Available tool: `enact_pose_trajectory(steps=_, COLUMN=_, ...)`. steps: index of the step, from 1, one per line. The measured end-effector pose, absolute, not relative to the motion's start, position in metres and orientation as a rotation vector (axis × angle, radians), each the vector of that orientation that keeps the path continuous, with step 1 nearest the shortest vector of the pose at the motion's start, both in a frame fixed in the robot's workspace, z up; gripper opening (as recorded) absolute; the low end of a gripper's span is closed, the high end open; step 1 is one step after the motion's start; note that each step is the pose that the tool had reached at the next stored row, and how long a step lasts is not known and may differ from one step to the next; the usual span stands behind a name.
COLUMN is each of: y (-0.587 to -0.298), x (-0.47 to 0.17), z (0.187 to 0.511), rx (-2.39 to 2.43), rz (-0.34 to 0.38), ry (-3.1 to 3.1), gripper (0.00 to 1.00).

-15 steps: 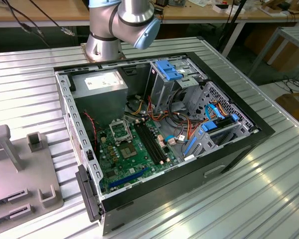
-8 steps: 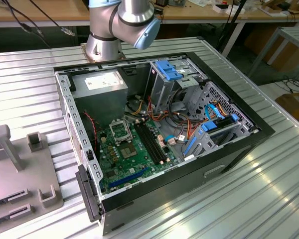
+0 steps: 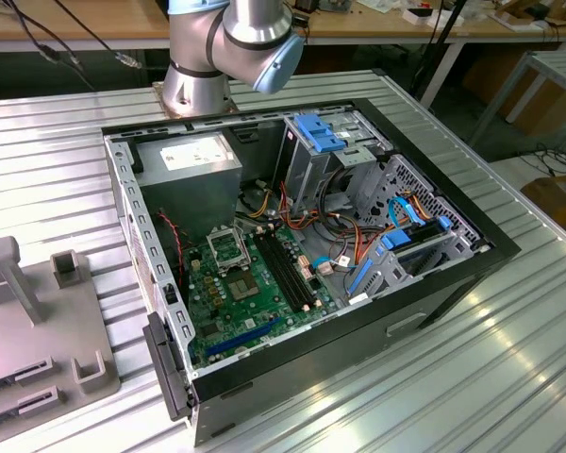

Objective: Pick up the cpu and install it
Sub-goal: 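Pick up the cpu and move it towards the insertion slot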

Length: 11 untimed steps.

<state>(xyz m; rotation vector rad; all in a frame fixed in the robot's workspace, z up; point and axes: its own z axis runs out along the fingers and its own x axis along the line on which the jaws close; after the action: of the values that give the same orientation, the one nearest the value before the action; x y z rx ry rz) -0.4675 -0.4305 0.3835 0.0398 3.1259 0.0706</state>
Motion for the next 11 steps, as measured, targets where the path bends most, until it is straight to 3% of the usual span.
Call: enact_pose_trajectory(steps=11, y=-0.4307, x=-0.4687, z=0.375, rx=-0.072, rz=0.067, ry=3.13, gripper=0.66)
